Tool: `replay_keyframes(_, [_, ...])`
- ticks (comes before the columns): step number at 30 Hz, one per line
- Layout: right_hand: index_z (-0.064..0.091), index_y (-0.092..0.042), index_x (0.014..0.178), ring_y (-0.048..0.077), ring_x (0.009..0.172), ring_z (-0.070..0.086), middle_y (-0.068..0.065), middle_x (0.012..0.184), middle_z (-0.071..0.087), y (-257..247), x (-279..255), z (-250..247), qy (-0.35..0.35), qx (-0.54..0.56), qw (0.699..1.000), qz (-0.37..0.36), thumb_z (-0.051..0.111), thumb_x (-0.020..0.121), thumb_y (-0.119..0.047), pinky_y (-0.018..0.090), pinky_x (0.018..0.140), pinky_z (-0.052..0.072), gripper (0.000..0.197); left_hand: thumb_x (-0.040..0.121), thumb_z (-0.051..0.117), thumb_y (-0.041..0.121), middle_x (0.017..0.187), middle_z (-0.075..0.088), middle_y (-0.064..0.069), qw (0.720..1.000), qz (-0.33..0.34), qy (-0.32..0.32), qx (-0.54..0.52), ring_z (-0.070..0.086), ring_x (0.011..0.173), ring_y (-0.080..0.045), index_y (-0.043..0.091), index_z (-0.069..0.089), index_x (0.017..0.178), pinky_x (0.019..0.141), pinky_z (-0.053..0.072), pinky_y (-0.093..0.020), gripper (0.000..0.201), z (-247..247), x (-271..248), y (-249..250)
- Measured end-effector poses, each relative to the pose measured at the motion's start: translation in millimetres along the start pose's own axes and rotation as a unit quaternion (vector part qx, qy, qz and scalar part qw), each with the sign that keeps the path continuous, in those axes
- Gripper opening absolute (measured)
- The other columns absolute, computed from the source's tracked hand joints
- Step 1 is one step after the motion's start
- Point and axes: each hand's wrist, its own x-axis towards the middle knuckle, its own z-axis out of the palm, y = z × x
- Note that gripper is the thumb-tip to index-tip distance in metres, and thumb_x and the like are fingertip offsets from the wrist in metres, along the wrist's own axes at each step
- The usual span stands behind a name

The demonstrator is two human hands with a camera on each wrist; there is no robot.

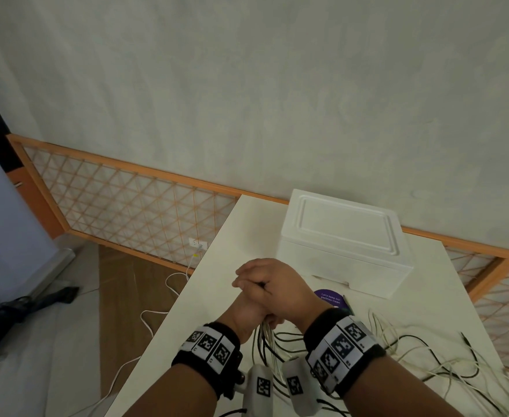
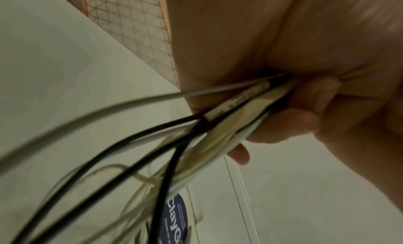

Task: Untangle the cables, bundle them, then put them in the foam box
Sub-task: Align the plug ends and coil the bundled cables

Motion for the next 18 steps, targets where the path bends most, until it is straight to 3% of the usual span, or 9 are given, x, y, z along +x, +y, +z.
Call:
replay_keyframes(2, [0.076,-0.014,0.088,-0.002,0.100,0.056,-0.003,0.103,0.071,1,-2,2,0.025,0.019,0.999,0.025,0.053,0.086,-0.029,0.011,0.083,0.042,0.028,0.071,0.041,0.032,0.052,0.056,0.000,1.000,-0.008,0.007,-0.024,0.054,0.063,-0.027,0.011,0.055,0.064,0.053,0.042,-0.027,0.025,2,-4,1])
replay_keyframes(4, [0.075,-0.013,0.087,-0.008,0.097,0.056,-0.006,0.103,0.070,1,-3,4,0.022,0.038,0.998,0.052,0.050,0.084,-0.038,0.012,0.085,0.041,0.036,0.072,0.043,0.025,0.054,0.050,-0.008,0.999,-0.022,0.008,-0.047,0.049,0.054,-0.023,0.009,0.055,0.066,0.050,0.043,-0.025,0.021,1,-9,3])
replay_keyframes(6, [0.074,-0.017,0.101,-0.009,0.101,0.057,-0.011,0.108,0.068,2,-4,0,0.014,0.143,0.985,0.099,0.049,0.092,-0.039,0.014,0.090,0.041,0.034,0.074,0.052,0.016,0.048,0.042,-0.005,0.994,-0.040,0.007,-0.097,0.040,0.045,-0.016,0.008,0.055,0.067,0.055,0.049,-0.026,0.011,-2,-9,3])
replay_keyframes(7, [0.069,-0.022,0.112,-0.005,0.107,0.057,-0.012,0.115,0.066,4,-5,-4,0.022,0.239,0.962,0.127,0.042,0.096,-0.043,0.019,0.095,0.042,0.038,0.077,0.057,0.010,0.044,0.037,-0.001,0.991,-0.048,0.009,-0.125,0.036,0.042,-0.015,0.010,0.053,0.065,0.059,0.051,-0.028,0.013,-5,-9,3])
replay_keyframes(9, [0.054,-0.033,0.129,0.007,0.123,0.051,-0.011,0.131,0.058,10,-5,-13,0.066,0.449,0.874,0.172,0.026,0.093,-0.058,0.032,0.104,0.037,0.052,0.081,0.062,0.007,0.040,0.032,0.003,0.986,-0.051,0.016,-0.157,0.032,0.040,-0.013,0.014,0.048,0.057,0.063,0.051,-0.028,0.029,-9,-7,1])
replay_keyframes(11, [0.049,-0.033,0.133,0.014,0.128,0.047,-0.006,0.138,0.053,16,-3,-20,0.103,0.548,0.808,0.190,0.032,0.087,-0.059,0.038,0.107,0.033,0.055,0.076,0.063,0.014,0.039,0.032,0.003,0.983,-0.030,0.016,-0.178,0.034,0.040,-0.014,0.018,0.045,0.049,0.066,0.051,-0.029,0.033,-13,-4,0])
replay_keyframes(12, [0.052,-0.029,0.130,0.016,0.125,0.050,-0.003,0.135,0.056,16,-4,-22,0.107,0.535,0.815,0.195,0.040,0.089,-0.050,0.039,0.107,0.035,0.047,0.074,0.063,0.015,0.039,0.032,0.003,0.983,-0.019,0.013,-0.184,0.035,0.040,-0.015,0.019,0.045,0.047,0.067,0.051,-0.030,0.032,-13,-4,0])
replay_keyframes(15, [0.065,-0.016,0.115,0.019,0.112,0.060,0.005,0.118,0.067,10,-6,-24,0.098,0.377,0.896,0.214,0.051,0.092,-0.005,0.035,0.100,0.045,0.029,0.072,0.064,0.011,0.041,0.034,0.001,0.980,-0.001,0.010,-0.198,0.037,0.042,-0.016,0.016,0.048,0.053,0.069,0.051,-0.032,0.026,-13,-2,0])
replay_keyframes(18, [0.066,-0.010,0.116,0.016,0.112,0.060,0.003,0.119,0.067,4,-8,-21,0.076,0.369,0.902,0.213,0.053,0.089,-0.008,0.026,0.095,0.046,0.030,0.072,0.065,0.010,0.046,0.040,0.000,0.982,0.006,0.011,-0.189,0.045,0.045,-0.016,0.010,0.051,0.062,0.073,0.050,-0.038,0.017,-10,-2,1])
